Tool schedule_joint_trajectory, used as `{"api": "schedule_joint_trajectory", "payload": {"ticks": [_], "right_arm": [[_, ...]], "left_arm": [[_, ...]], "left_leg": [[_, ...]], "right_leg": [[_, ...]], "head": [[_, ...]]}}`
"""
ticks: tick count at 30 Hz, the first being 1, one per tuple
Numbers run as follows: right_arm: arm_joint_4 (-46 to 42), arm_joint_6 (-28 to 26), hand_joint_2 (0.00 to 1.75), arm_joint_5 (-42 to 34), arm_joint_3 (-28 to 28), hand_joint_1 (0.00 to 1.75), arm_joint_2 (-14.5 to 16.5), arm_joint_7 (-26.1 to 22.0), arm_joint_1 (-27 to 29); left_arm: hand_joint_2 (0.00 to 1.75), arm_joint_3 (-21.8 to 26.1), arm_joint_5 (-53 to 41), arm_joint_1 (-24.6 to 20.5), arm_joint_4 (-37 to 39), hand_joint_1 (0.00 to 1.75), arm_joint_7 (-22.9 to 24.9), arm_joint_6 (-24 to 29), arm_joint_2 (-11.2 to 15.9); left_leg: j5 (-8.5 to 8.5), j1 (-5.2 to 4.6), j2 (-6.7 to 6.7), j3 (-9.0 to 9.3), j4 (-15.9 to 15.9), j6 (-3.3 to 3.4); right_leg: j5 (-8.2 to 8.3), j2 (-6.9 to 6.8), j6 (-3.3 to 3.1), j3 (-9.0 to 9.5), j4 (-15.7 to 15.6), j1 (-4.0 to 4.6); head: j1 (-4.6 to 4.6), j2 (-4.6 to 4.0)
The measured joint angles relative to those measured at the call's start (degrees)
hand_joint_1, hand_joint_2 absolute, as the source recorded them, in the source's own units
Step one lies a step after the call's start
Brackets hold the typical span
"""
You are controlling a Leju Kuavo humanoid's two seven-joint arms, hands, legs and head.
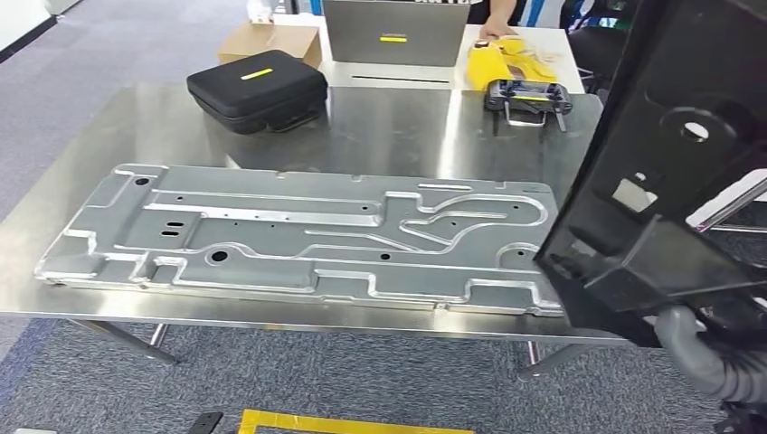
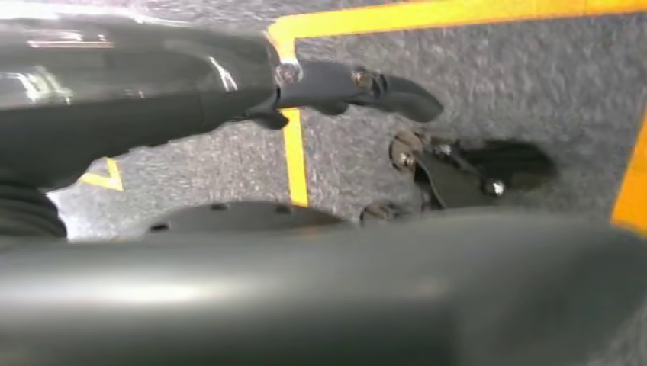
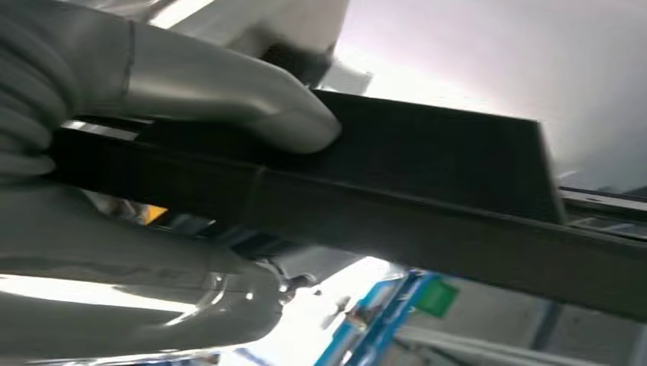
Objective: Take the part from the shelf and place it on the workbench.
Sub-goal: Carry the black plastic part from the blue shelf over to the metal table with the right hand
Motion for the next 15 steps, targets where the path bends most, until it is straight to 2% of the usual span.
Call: {"api": "schedule_joint_trajectory", "payload": {"ticks": [5,9,13,15], "right_arm": [[0.47,-1.71,1.75,4.64,-4.36,1.75,-0.88,2.28,-2.37],[2.31,-4.6,1.75,11.71,-6.54,1.75,-0.95,4.74,-3.55],[4.15,-5.56,1.75,14.57,-7.26,1.75,-0.96,6.01,-4.3],[5.24,-6.07,1.75,17.02,-7.34,1.75,-1.08,7.59,-4.79]], "left_arm": [[1.75,-0.04,-0.1,-0.11,0.0,0.0,-0.03,-0.03,0.01],[1.75,-0.16,-0.49,-0.18,0.0,0.0,0.02,-0.24,0.01],[1.75,-0.2,-0.7,-0.19,0.0,0.0,0.05,-0.35,0.01],[1.75,-0.2,-0.92,-0.19,0.0,0.0,0.05,-0.35,0.01]], "left_leg": [[-0.39,-0.05,-0.1,0.03,0.0,0.45],[-0.48,-0.13,-0.09,0.03,0.02,0.6],[-0.48,-0.15,-0.08,0.1,0.05,0.61],[-0.48,-0.12,-0.08,0.16,0.05,0.61]], "right_leg": [[-0.03,-0.04,0.09,0.55,-0.97,0.01],[-0.09,-0.05,0.25,0.61,-1.17,-0.02],[-0.12,-0.06,0.88,0.63,-1.19,-0.05],[-0.14,-0.06,0.95,0.65,-1.15,-0.02]], "head": [[0.01,0.0],[0.01,0.0],[0.01,0.0],[0.01,0.0]]}}
